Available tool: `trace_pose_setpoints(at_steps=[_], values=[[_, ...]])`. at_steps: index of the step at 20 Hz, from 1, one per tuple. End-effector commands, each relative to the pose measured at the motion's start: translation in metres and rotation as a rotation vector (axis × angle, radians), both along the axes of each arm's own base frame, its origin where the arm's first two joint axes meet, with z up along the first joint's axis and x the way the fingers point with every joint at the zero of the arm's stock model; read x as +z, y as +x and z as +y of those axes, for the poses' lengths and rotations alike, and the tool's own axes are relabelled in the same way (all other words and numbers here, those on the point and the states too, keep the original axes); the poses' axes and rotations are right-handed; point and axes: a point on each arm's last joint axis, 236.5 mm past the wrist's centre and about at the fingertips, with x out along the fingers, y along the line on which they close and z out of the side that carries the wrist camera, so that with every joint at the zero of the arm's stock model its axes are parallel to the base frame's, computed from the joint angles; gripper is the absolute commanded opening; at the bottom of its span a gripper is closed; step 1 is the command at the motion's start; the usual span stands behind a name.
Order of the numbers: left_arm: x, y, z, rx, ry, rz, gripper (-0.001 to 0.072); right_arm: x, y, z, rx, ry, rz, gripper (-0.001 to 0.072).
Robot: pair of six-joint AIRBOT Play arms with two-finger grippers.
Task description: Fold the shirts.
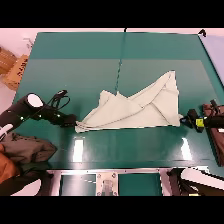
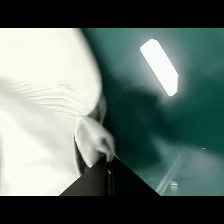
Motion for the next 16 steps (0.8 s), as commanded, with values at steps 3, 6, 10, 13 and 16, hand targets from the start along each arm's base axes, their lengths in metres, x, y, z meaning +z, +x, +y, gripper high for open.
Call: trace_pose_setpoints(at_steps=[3,6,10,13,16], values=[[0.108,0.032,-0.01,-0.11,-0.038,-0.209,0.0027,0.151,0.061,0.032,0.034,0.117,-0.407,0.0012],[0.261,0.067,-0.014,-0.114,-0.057,-0.624,0.0027,0.324,0.077,0.05,0.037,0.093,-0.859,0.0012],[0.491,0.03,-0.009,-0.078,-0.1,-1.206,0.0027,0.548,0.019,0.084,-0.002,-0.135,-1.43,0.0012],[0.595,-0.034,0.007,-0.015,-0.11,-1.492,0.0027,0.645,-0.046,0.107,-0.067,-0.352,-1.692,0.0012],[0.626,-0.06,0.041,0.121,-0.031,-1.61,0.0027,0.677,-0.076,0.119,-0.09,-0.538,-1.768,0.0012]])
